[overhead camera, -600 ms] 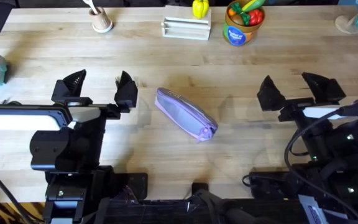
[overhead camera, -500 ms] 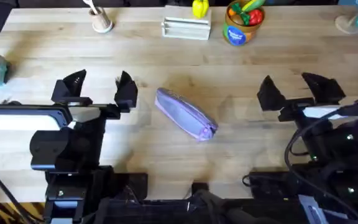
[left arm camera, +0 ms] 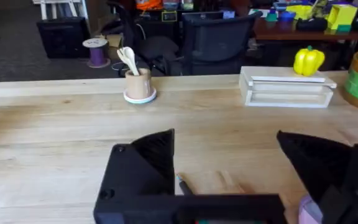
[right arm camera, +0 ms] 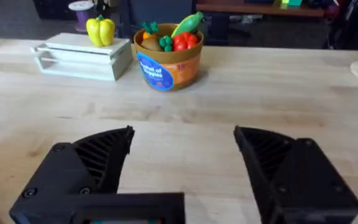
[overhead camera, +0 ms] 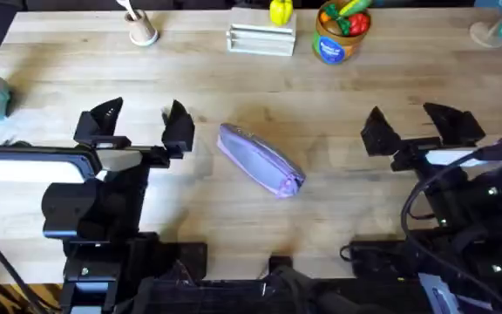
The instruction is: Unzip the bag, pick up the pens from the table one at a time and place them inside, then zip the bag closed.
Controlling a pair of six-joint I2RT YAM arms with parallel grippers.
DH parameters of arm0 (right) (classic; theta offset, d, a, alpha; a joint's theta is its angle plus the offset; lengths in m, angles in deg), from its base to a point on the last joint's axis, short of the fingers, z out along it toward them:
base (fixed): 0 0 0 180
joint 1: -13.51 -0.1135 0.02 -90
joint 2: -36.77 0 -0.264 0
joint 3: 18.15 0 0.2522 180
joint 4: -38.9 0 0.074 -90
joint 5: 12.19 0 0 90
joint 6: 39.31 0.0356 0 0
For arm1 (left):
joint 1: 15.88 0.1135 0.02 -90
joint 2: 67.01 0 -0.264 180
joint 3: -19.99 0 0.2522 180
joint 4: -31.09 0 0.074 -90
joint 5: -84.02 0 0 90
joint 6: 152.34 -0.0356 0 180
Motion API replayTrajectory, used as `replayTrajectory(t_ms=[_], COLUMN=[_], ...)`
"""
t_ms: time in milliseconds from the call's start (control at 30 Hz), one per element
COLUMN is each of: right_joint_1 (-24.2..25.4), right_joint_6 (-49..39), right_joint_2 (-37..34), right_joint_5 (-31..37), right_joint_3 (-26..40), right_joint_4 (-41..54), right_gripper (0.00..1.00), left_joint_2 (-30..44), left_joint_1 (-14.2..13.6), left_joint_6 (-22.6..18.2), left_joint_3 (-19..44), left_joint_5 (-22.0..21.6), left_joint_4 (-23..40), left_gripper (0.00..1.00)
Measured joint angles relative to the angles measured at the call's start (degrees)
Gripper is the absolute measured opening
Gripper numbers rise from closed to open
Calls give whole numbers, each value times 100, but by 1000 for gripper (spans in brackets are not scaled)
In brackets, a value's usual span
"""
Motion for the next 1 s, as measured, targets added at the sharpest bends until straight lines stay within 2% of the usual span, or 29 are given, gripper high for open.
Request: replayTrajectory(t_ms=[133, 300, 500, 667, 800, 867, 900, 1000], right_joint_1=[0, 0, 0, 0, 0, 0, 0, 0], right_joint_6=[-4, -48, -66, -70, -87, -87, -87, -87], right_joint_2=[-35, -622, -1842, -2981, -3558, -3675, -3705, -3705], right_joint_5=[58, 81, 35, 4, -199, -447, -845, -1126], right_joint_3=[475, 1728, 3787, 5121, 5752, 5864, 5886, 5886], right_joint_4=[989, 2081, 3791, 4947, 5341, 5348, 5401, 5413], right_gripper=[992, 992, 992, 992, 992, 992, 992, 992], left_joint_2=[175, 907, 2318, 3565, 4250, 4407, 4489, 4505], left_joint_1=[0, 0, 0, 0, 0, 0, 0, 0], left_joint_6=[-182, -825, -1994, -3091, -3678, -3823, -3958, -4101], left_joint_3=[360, 1595, 3407, 4598, 5139, 5236, 5256, 5257], left_joint_5=[343, 805, 1527, 2176, 2507, 2573, 2677, 2945], left_joint_4=[429, 1340, 2769, 4018, 4186, 4164, 4245, 3966], left_gripper=[991, 991, 991, 991, 994, 993, 993, 992])
